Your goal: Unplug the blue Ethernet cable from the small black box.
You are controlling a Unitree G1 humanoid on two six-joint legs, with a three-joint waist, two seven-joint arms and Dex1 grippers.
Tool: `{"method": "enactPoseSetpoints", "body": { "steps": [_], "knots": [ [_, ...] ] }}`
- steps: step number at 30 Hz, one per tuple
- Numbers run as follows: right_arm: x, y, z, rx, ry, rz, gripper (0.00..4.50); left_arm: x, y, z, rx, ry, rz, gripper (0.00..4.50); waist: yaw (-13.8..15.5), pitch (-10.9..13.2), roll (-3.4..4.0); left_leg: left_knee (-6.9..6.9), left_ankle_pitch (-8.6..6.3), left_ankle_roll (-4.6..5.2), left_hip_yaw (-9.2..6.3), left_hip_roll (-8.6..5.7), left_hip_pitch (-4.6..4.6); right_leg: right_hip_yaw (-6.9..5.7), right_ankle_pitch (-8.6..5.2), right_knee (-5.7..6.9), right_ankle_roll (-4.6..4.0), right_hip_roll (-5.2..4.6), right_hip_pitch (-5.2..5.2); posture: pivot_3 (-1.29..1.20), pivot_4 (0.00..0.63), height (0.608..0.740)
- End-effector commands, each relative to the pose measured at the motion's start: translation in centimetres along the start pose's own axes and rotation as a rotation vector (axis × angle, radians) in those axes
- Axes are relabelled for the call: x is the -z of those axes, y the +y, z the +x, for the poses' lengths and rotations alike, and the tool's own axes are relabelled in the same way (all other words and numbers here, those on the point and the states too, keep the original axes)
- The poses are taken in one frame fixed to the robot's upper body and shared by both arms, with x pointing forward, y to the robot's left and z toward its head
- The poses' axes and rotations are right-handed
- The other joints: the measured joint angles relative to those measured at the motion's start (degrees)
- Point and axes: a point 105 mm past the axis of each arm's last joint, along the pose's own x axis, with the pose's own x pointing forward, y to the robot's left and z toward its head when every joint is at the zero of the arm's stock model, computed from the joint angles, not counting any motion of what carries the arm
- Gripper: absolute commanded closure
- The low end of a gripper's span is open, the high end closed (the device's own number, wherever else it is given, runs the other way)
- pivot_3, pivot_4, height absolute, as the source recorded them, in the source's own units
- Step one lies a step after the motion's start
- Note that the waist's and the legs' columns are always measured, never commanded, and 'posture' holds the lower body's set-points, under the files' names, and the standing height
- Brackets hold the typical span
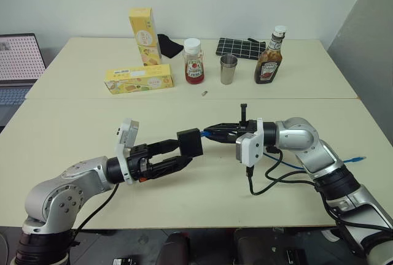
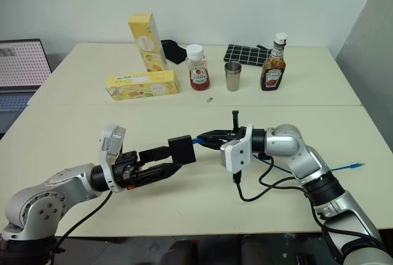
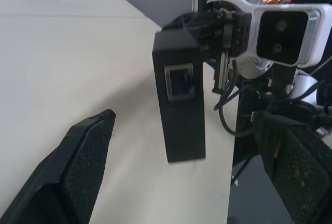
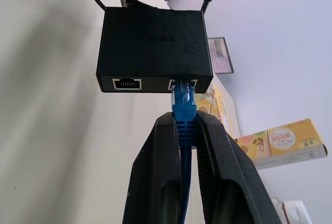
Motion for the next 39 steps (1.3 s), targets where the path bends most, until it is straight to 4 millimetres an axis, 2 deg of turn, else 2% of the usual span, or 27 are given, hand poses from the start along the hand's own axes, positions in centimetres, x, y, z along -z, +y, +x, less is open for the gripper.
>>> {"method": "enactPoseSetpoints", "body": {
  "steps": [1,2,12,18,23,24,31,34,35,39],
  "knots": [
    [-1.0,-1.0,0.2,0.018,-0.035,-0.040,4.37,-1.0,-0.3,0.1,0.021,-0.040,0.011,0.38,0.0,0.0,0.00,0.00,0.00,0.00,0.00,0.00,0.00,0.01,0.00,0.00,0.00,0.00,-0.01,0.00,0.150,0.740],
    [-0.9,-1.1,0.2,0.019,-0.035,-0.039,4.37,-1.0,-0.3,0.1,0.030,-0.043,0.003,0.48,0.0,0.0,0.00,0.00,0.00,0.00,0.00,0.00,0.00,0.01,0.00,0.00,0.00,0.00,-0.01,0.00,0.150,0.740],
    [-0.8,-1.2,0.3,0.019,-0.027,-0.062,4.37,-0.9,-0.2,0.6,0.045,-0.030,-0.008,2.63,0.0,0.0,0.00,0.00,0.00,0.00,0.00,-0.01,0.01,0.01,0.00,0.00,0.00,0.00,-0.01,0.00,0.150,0.740],
    [-0.7,-0.9,0.2,-0.016,-0.011,-0.103,4.37,-0.8,-0.2,0.6,0.041,-0.024,-0.007,3.69,0.0,0.0,0.00,0.00,0.00,0.00,0.00,-0.01,0.00,0.01,0.00,0.00,0.00,0.00,-0.01,0.00,0.150,0.740],
    [-0.9,-0.6,0.1,-0.034,-0.020,-0.112,4.37,-0.8,0.0,0.5,0.033,-0.022,-0.006,3.70,0.0,0.0,0.00,0.00,0.00,0.00,0.00,-0.01,0.00,0.01,0.00,0.00,0.00,0.00,-0.01,0.00,0.150,0.740],
    [-0.9,-0.6,0.1,-0.031,-0.024,-0.111,4.02,-0.7,0.0,0.5,0.033,-0.020,-0.004,3.70,0.0,0.0,0.00,0.00,0.00,0.00,0.00,-0.01,0.00,0.01,0.00,0.00,0.00,0.00,-0.01,0.00,0.150,0.740],
    [-0.9,-0.3,-1.2,-0.131,-0.003,-0.025,2.47,-0.3,0.1,0.7,0.052,0.022,0.029,3.70,0.0,0.0,0.00,0.00,0.00,0.00,0.00,-0.02,0.00,0.01,0.00,0.00,0.00,0.00,-0.01,0.00,0.150,0.740],
    [-1.1,-0.1,-2.4,-0.196,0.030,0.155,1.83,-0.2,0.5,1.0,0.070,0.043,0.066,3.70,0.1,0.0,0.01,0.00,0.00,0.00,-0.02,-0.04,-0.01,0.00,0.00,-0.01,0.00,0.00,0.00,0.00,0.150,0.740],
    [-1.7,-0.1,-3.0,-0.212,0.021,0.273,1.70,0.0,0.6,1.2,0.079,0.060,0.085,3.70,0.1,0.0,0.00,0.00,0.00,0.00,-0.02,-0.04,-0.02,-0.02,0.00,-0.01,0.00,0.00,0.01,0.00,0.150,0.740],
    [-3.3,-0.4,-3.5,-0.194,-0.048,0.707,1.69,0.7,1.1,1.7,0.115,0.074,0.138,3.71,0.2,0.0,0.06,-0.01,0.00,0.01,-0.11,-0.02,-0.04,-0.02,0.00,-0.07,0.00,-0.02,0.00,0.00,0.150,0.740]
  ]
}}
